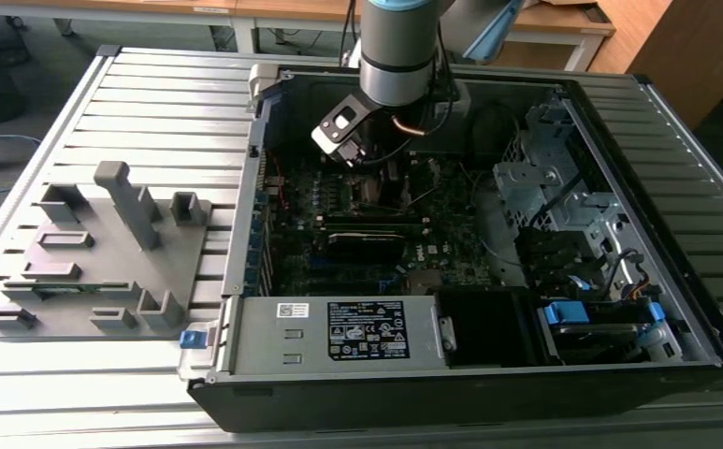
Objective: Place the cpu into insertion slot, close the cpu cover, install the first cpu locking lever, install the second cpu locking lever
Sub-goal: 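Place the cpu into insertion slot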
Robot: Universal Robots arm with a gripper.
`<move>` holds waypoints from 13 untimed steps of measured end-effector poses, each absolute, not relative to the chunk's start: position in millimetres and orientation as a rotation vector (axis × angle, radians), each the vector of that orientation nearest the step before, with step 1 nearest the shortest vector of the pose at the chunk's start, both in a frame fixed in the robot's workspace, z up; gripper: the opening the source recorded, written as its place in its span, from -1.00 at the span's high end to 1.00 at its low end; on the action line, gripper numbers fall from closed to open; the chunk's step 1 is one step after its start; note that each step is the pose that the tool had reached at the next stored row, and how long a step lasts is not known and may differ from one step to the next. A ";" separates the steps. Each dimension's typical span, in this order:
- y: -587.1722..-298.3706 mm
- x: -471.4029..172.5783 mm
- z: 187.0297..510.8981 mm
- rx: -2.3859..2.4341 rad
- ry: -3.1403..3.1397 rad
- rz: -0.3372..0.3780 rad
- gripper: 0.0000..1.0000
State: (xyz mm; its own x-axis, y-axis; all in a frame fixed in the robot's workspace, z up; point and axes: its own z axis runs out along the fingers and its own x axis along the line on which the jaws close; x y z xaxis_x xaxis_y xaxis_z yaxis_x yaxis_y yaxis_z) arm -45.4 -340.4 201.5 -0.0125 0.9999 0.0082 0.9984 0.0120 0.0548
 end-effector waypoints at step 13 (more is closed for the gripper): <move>-339.2 -46.3 198.0 2.184 2.211 0.070 -0.08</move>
State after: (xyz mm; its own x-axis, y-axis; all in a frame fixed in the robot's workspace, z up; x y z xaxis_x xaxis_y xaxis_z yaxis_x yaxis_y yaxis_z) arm -46.3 -339.2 198.0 -0.0124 0.9999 0.0082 0.9984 0.0120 0.0549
